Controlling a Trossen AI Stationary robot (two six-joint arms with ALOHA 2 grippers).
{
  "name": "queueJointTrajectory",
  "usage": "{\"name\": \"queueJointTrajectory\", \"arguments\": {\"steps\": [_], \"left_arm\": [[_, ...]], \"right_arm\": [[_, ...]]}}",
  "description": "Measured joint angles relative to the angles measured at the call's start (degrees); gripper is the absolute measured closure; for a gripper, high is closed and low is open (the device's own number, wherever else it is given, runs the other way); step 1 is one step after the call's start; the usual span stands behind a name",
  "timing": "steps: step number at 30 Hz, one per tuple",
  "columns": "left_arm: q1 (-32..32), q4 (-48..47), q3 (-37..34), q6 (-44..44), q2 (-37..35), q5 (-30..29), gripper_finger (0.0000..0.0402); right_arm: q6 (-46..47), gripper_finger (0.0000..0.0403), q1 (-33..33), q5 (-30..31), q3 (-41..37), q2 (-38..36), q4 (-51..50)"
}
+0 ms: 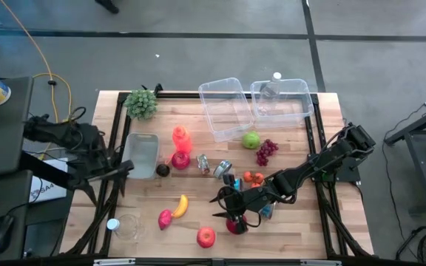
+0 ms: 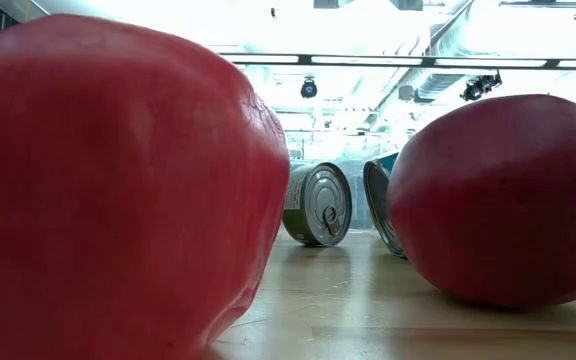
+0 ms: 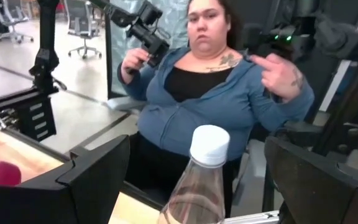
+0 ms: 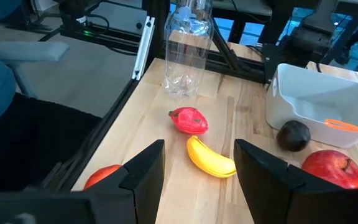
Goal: Pick & Place Food Item
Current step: Put the transparent bottle into the right transparent bin
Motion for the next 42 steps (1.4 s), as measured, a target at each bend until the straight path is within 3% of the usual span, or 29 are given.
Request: {"name": "queueJointTrajectory", "arguments": {"steps": [4,10,20,31,42], "left_arm": [[-7.0,1.4,0.0,0.0,3.1,-6.7,0.0038],[-15.9,6.7,0.0,-0.2,8.4,-9.4,0.0038],[-22.4,10.3,0.0,0.7,14.6,-20.0,0.0038],[-23.5,12.7,0.0,-0.3,20.9,-19.6,0.0038],[-23.5,13.0,0.0,1.8,21.5,-16.5,0.0042]], "right_arm": [[0.0,0.0222,0.0,0.0,0.0,0.0,0.0],[0.0,0.0222,0.0,0.0,0.0,0.0,0.0],[0.0,0.0222,0.0,0.0,0.0,0.0,0.0],[-0.3,0.0222,0.0,0.0,0.0,0.0,0.0],[-0.4,0.0222,0.0,0.0,0.0,0.0,0.0]]}}
